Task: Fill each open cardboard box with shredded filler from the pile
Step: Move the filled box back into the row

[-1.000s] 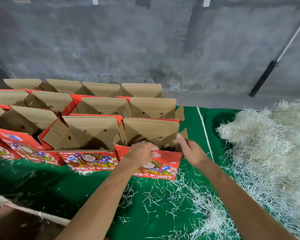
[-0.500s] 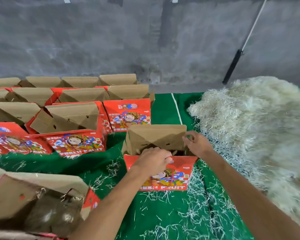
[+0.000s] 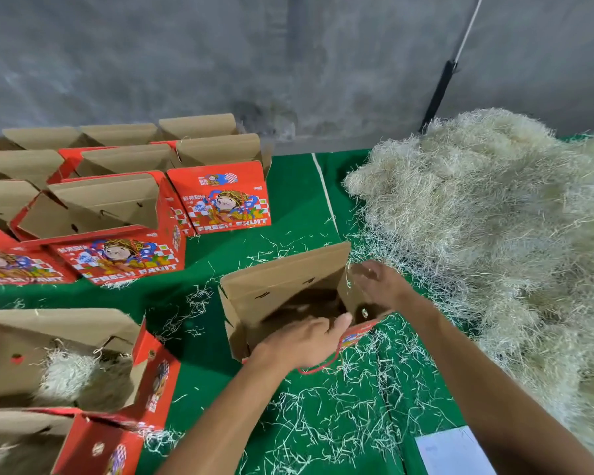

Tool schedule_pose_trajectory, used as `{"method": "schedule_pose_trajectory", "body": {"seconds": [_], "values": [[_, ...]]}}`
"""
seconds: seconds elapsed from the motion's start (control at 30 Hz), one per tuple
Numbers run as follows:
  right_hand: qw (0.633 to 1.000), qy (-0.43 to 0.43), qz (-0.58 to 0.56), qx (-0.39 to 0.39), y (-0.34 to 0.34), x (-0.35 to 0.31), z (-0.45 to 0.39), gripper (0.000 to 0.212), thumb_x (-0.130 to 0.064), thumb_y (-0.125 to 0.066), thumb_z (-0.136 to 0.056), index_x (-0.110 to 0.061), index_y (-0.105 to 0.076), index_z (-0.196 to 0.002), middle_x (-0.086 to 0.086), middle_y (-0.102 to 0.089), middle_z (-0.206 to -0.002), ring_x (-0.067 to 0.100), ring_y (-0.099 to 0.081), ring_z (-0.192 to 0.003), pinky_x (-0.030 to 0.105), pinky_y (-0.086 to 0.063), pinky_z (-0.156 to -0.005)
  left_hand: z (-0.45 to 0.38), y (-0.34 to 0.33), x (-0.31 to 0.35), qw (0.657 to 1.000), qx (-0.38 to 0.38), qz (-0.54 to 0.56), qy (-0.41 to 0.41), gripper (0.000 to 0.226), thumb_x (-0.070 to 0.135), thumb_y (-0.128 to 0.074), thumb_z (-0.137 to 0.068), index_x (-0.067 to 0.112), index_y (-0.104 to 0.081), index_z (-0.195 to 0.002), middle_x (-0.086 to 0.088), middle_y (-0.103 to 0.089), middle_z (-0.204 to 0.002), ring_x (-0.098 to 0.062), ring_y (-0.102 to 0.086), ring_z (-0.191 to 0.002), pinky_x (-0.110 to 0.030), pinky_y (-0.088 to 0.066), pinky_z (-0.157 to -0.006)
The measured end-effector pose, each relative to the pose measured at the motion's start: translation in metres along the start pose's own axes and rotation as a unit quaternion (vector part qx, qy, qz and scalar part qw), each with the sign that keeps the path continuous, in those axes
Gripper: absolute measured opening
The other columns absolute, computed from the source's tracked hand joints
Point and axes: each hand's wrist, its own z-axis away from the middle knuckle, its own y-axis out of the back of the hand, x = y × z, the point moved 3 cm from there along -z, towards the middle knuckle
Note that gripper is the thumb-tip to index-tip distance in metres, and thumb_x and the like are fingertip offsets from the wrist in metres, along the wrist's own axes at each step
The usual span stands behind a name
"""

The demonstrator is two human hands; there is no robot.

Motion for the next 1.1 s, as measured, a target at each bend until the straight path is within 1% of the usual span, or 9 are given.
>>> {"method": "schedule_pose_trajectory", "body": {"seconds": [0.13,0.27,0.37,0.5,0.57,0.7,0.83,0.93,1.1], "values": [[0.997,0.011,-0.056,-0.052,-0.024,0.017,-0.002,0.052,-0.056,-0.043,-0.099,-0.035,-0.035,-0.146,0.004,-0.058,-0.133,0.025,-0.057,-0.114,0.051,-0.046,-0.103,-0.006,-0.012,0.005,0.999,-0.040,0.035,-0.002,0.076,0.074,-0.008,-0.091,0.025,-0.054,-0.128,-0.007,-0.056,-0.136,-0.025,-0.053,-0.125,-0.040,-0.040,-0.101],[0.991,-0.001,-0.120,-0.062,-0.052,0.024,-0.007,0.055,-0.054,-0.033,-0.103,-0.031,-0.030,-0.153,0.004,-0.054,-0.136,0.019,-0.055,-0.109,0.038,-0.038,-0.102,-0.015,-0.039,-0.016,0.998,0.011,-0.046,0.032,0.076,0.074,-0.012,-0.092,0.027,-0.035,-0.146,-0.005,-0.045,-0.149,-0.027,-0.046,-0.133,-0.047,-0.037,-0.104],[0.985,-0.043,-0.160,-0.045,-0.064,0.029,-0.014,0.046,-0.048,-0.037,-0.104,-0.027,-0.045,-0.145,0.002,-0.059,-0.131,0.020,-0.054,-0.108,0.032,-0.036,-0.098,-0.020,-0.053,-0.034,0.992,0.087,-0.083,0.038,0.074,0.079,-0.015,-0.090,0.028,-0.049,-0.132,0.001,-0.063,-0.129,-0.020,-0.062,-0.113,-0.043,-0.048,-0.098],[0.972,-0.108,-0.203,-0.041,-0.070,0.030,-0.020,0.036,-0.045,-0.042,-0.104,-0.017,-0.055,-0.121,0.000,-0.060,-0.094,0.016,-0.056,-0.084,0.034,-0.043,-0.081,-0.030,-0.058,-0.038,0.985,0.139,-0.098,0.006,0.069,0.078,-0.022,-0.089,0.032,-0.055,-0.129,0.008,-0.068,-0.118,-0.013,-0.066,-0.103,-0.038,-0.051,-0.096],[0.973,-0.125,-0.193,-0.033,-0.069,0.028,-0.019,0.034,-0.045,-0.043,-0.103,-0.014,-0.056,-0.101,0.002,-0.057,-0.083,0.015,-0.054,-0.070,0.031,-0.043,-0.065,-0.037,-0.053,-0.038,0.986,0.132,-0.098,-0.017,0.053,0.067,-0.034,-0.095,0.028,-0.061,-0.120,0.006,-0.071,-0.110,-0.013,-0.068,-0.096,-0.033,-0.051,-0.090],[0.976,-0.151,-0.150,-0.048,-0.074,0.029,-0.008,0.038,-0.041,-0.041,-0.106,-0.006,-0.056,-0.102,0.003,-0.056,-0.077,0.012,-0.050,-0.058,0.027,-0.040,-0.051,-0.043,-0.032,-0.034,0.990,0.087,-0.102,-0.047,0.025,0.033,-0.049,-0.097,0.018,-0.060,-0.080,-0.004,-0.067,-0.081,-0.020,-0.063,-0.078,-0.038,-0.052,-0.081],[0.977,-0.149,-0.130,-0.077,-0.069,0.032,0.006,0.039,-0.037,-0.041,-0.105,-0.002,-0.056,-0.103,0.004,-0.059,-0.076,0.013,-0.056,-0.057,0.025,-0.042,-0.046,-0.039,-0.028,-0.027,0.992,0.046,-0.106,-0.051,0.034,0.049,-0.059,-0.089,0.020,-0.056,-0.071,0.005,-0.062,-0.068,-0.013,-0.059,-0.062,-0.031,-0.055,-0.069],[0.982,-0.130,-0.103,-0.092,-0.058,0.029,0.020,0.048,-0.051,-0.039,-0.102,-0.008,-0.057,-0.092,0.004,-0.062,-0.079,0.014,-0.059,-0.059,0.029,-0.050,-0.051,-0.042,-0.029,-0.004,0.990,0.086,-0.072,-0.083,0.040,0.065,-0.054,-0.088,0.026,-0.062,-0.091,0.013,-0.065,-0.080,-0.002,-0.060,-0.064,-0.023,-0.047,-0.056],[0.986,-0.077,-0.132,0.072,-0.002,0.038,0.043,0.040,-0.055,-0.044,-0.101,-0.018,-0.056,-0.095,-0.001,-0.063,-0.077,0.012,-0.062,-0.067,0.020,-0.046,-0.054,-0.073,-0.021,0.051,0.963,0.216,-0.058,-0.150,0.031,0.027,-0.048,-0.094,0.021,-0.061,-0.121,0.001,-0.065,-0.123,-0.019,-0.063,-0.108,-0.038,-0.052,-0.094]]}}
